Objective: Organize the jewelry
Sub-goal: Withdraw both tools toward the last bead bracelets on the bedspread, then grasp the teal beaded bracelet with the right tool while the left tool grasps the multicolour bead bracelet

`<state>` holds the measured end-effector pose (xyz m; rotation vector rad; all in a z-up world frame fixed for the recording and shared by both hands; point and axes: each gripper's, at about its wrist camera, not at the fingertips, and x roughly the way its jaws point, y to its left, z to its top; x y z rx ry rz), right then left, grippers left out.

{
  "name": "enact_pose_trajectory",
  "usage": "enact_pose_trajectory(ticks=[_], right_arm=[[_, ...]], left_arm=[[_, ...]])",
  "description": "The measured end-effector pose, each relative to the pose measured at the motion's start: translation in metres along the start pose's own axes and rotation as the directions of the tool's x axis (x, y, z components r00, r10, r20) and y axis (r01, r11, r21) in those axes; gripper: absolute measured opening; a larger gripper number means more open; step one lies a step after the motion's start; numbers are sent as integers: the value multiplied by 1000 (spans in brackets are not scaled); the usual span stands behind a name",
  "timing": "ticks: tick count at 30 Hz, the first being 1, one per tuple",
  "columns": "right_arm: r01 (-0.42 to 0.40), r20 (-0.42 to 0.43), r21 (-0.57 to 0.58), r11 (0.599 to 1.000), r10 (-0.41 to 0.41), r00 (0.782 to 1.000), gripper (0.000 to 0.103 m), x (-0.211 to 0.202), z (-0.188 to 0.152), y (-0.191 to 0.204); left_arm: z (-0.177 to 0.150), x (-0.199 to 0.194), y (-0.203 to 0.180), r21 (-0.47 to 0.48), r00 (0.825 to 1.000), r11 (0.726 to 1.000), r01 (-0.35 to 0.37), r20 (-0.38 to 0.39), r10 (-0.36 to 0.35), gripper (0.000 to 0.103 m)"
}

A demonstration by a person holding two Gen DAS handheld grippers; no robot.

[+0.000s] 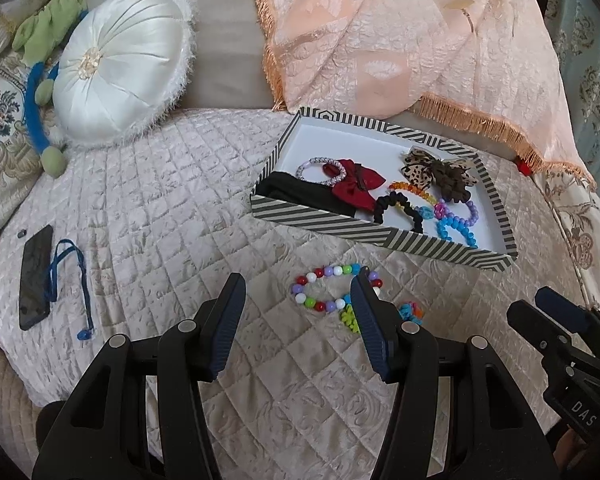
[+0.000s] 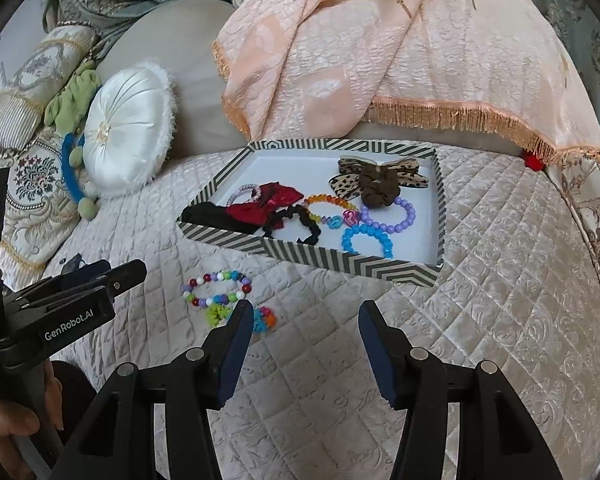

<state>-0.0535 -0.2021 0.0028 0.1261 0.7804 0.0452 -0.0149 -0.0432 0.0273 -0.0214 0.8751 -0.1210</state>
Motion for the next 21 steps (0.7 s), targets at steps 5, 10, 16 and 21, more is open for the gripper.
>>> enact_pose_trajectory(ticks=[5, 10, 16, 21], right_arm=[[-6, -22, -20, 1000, 5, 1000, 52, 9, -3, 2], [-41, -69, -22, 999, 39, 997, 52, 29, -9, 1], [-97, -128, -32, 995, 92, 987, 52, 57, -12, 11], [-125, -165, -51, 991, 115, 980, 52, 82, -8, 21]], left_arm=[[-1, 11, 21, -58, 999, 998, 9, -39, -12, 55], [-3, 29, 42, -130, 993, 991, 36, -104, -50, 55], [-4, 59, 50, -185, 975, 979, 82, -187, -117, 55], [-4, 83, 43, -158, 967, 985, 74, -230, -110, 61]])
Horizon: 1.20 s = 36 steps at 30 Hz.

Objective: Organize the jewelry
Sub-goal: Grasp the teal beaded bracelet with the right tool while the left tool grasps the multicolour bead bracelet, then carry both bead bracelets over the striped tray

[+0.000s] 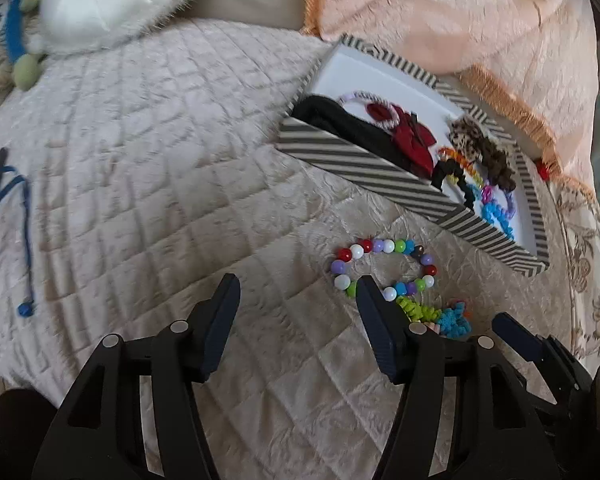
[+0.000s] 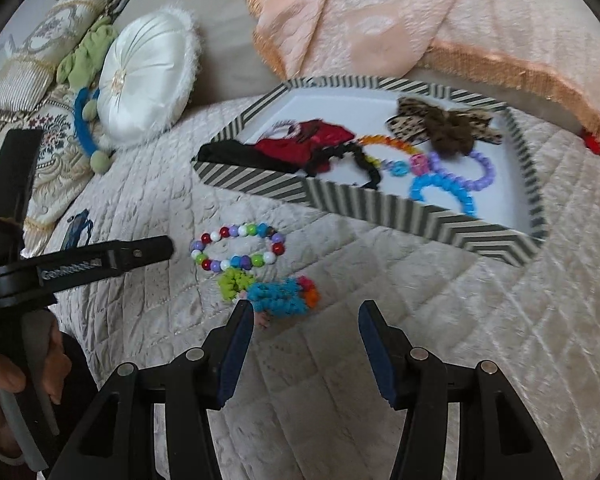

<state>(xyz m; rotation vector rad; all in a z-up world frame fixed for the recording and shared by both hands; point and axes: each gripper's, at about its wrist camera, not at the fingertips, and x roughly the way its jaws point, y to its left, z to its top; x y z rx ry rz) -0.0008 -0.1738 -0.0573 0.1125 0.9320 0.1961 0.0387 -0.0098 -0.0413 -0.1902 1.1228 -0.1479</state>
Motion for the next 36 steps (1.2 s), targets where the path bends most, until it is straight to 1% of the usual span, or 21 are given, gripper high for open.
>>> enact_pose_trajectory(ticks=[1, 3, 8, 9, 10, 11, 12, 13, 14, 15, 17, 20, 24, 29, 36], right_arm=[[-7, -4, -5, 1000, 7, 1000, 52, 4, 1, 1], [-15, -11, -6, 1000, 14, 1000, 52, 12, 2, 1], [-58, -4, 8, 998, 58, 998, 52, 26, 2, -2], [-66, 4, 7, 998, 66, 998, 48, 26, 2, -2], [-69, 7, 1, 998, 69, 998, 34, 27, 1, -2], [-69, 4, -2, 998, 69, 998, 26, 28, 1, -2], [-70, 6, -2, 998, 70, 998, 21, 28, -1, -3], [-74, 5, -4, 997, 74, 997, 12, 27, -1, -4], [-75, 1, -7, 997, 75, 997, 12, 27, -2, -4], [-80, 0, -7, 997, 80, 997, 12, 25, -4, -6], [-91, 15, 6, 996, 90, 996, 12, 16, -5, -11], [-94, 53, 14, 995, 93, 994, 12, -1, -4, -17], [-95, 101, 16, 995, 93, 991, 12, -24, 2, -19], [-91, 171, -3, 996, 90, 981, 12, -54, 16, -19], [-64, 225, -26, 998, 69, 972, 12, -81, 30, -20]], left_arm=[[2, 5, -3, 9, 1000, 1000, 2, -9, -2, 61], [5, 14, -7, 24, 1000, 1000, -16, -13, 16, 63], [13, 26, -20, 78, 999, 996, -46, 6, 45, 63], [12, 27, -23, 94, 999, 995, -41, 8, 41, 63], [11, 29, -26, 111, 999, 993, -43, 11, 42, 63], [11, 30, -27, 122, 999, 991, -47, 15, 46, 58], [10, 30, -29, 142, 999, 989, -51, 26, 48, 38], [10, 30, -29, 153, 998, 986, -65, 32, 61, 30], [10, 29, -29, 154, 997, 986, -67, 35, 62, 19], [12, 28, -25, 146, 999, 988, -47, 31, 43, 9], [15, 25, -21, 122, 1000, 993, 8, 3, -9, 8], [17, 16, -19, 107, 999, 994, 32, 9, -33, 8], [19, -6, -24, 106, 997, 992, 64, 37, -68, 8], [26, -35, -36, 130, 992, 988, 78, 84, -90, 8], [44, -63, -54, 168, 986, 983, 73, 139, -96, 8]])
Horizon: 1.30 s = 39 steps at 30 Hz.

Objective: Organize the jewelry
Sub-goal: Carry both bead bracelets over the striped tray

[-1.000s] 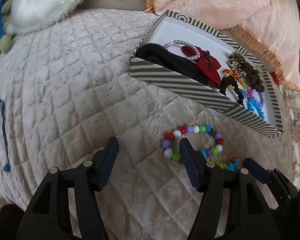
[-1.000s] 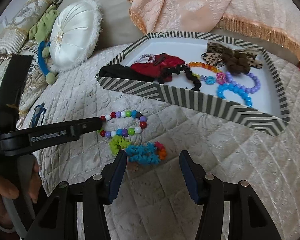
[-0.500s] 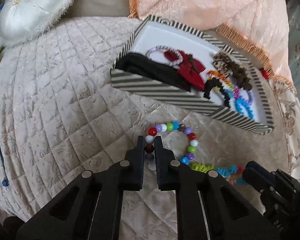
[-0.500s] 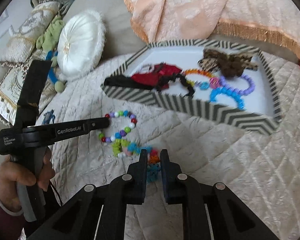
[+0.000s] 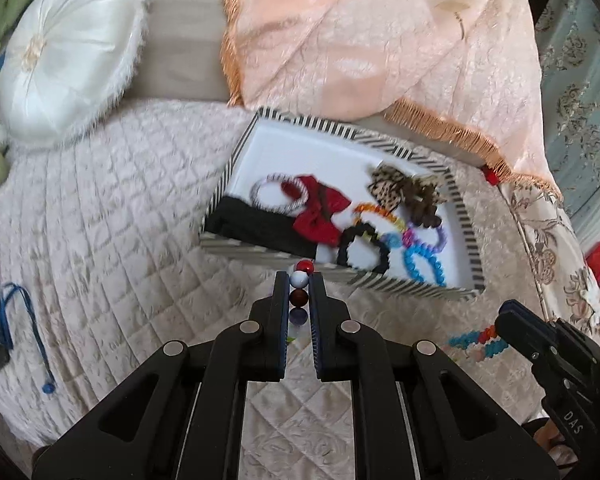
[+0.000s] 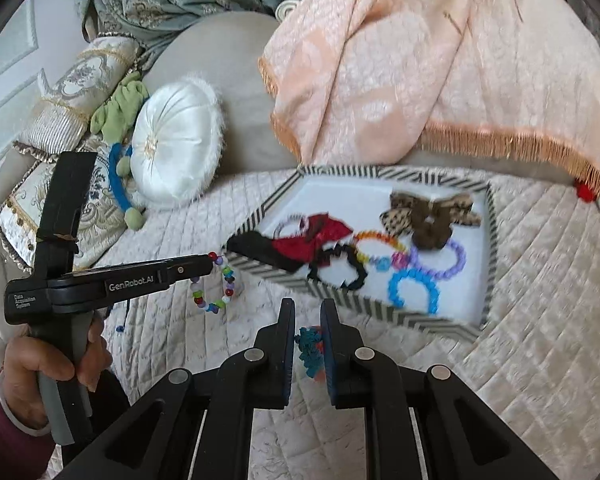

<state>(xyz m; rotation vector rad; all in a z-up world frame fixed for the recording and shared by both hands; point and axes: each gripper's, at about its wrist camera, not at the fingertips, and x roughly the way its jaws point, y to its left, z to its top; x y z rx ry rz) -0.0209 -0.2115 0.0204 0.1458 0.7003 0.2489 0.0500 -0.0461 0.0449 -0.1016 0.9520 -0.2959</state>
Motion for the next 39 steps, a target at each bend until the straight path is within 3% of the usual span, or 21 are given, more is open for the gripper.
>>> enact_pose_trajectory(ticks=[16, 39], right_arm=[[40, 27, -16, 999, -39, 999, 12, 1, 42, -24], [2, -37, -9, 1000, -3, 999, 12, 105, 117, -42]], left_arm=[[45, 17, -22, 67, 998, 996, -53, 34, 50, 8], [117, 107, -1, -5, 999, 999, -45, -16, 45, 8]])
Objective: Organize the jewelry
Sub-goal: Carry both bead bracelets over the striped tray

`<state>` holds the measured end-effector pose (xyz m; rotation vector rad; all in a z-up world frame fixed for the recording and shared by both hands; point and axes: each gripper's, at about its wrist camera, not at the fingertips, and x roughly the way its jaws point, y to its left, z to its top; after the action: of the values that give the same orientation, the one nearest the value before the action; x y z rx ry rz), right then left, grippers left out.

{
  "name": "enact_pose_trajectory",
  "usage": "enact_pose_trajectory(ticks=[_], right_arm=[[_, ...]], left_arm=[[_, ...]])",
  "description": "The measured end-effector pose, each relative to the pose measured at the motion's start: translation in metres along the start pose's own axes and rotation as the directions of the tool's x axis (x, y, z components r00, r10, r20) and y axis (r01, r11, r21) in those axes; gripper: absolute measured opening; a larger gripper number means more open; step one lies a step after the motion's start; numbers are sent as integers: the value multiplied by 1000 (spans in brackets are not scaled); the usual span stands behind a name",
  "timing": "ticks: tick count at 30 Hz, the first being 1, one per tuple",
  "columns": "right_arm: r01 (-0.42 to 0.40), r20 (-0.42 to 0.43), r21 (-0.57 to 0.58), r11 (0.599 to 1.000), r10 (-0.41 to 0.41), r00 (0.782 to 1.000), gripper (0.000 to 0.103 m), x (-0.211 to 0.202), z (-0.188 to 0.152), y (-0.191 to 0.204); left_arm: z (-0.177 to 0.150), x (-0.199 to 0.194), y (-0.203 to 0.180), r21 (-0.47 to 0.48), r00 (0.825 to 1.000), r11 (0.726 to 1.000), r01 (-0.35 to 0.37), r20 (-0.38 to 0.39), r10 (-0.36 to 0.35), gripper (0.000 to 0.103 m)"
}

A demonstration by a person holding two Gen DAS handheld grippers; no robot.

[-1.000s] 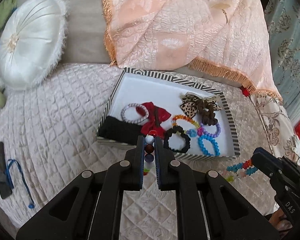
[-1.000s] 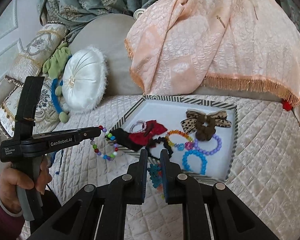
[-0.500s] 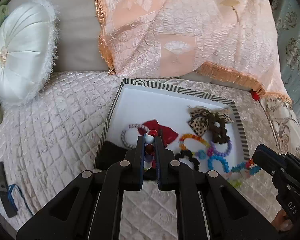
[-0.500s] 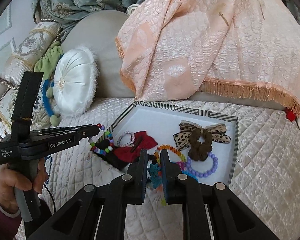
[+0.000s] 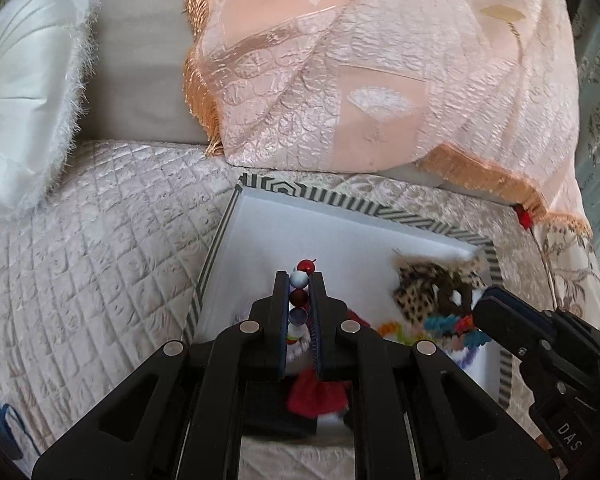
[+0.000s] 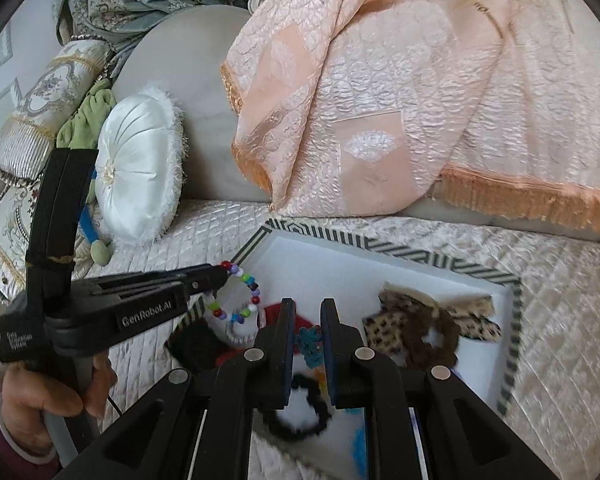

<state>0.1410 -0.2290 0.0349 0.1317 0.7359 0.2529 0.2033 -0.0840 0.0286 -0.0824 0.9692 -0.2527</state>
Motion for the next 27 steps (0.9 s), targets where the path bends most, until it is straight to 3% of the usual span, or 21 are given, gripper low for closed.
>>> enact_pose_trajectory(ticks=[12, 16, 27], right_arm=[[-12, -40, 41, 999, 14, 999, 12, 76, 32, -13], [1, -62, 105, 995, 6, 998, 12, 96, 30, -30], [77, -136, 132, 988, -59, 989, 12, 119, 20, -41]], left_arm=[[0, 42, 40, -52, 995, 995, -85, -53, 82, 8], [-3, 47, 41, -49, 995, 995, -85, -59, 82, 8], [-8, 51, 37, -25, 992, 993, -115, -52, 113, 8]])
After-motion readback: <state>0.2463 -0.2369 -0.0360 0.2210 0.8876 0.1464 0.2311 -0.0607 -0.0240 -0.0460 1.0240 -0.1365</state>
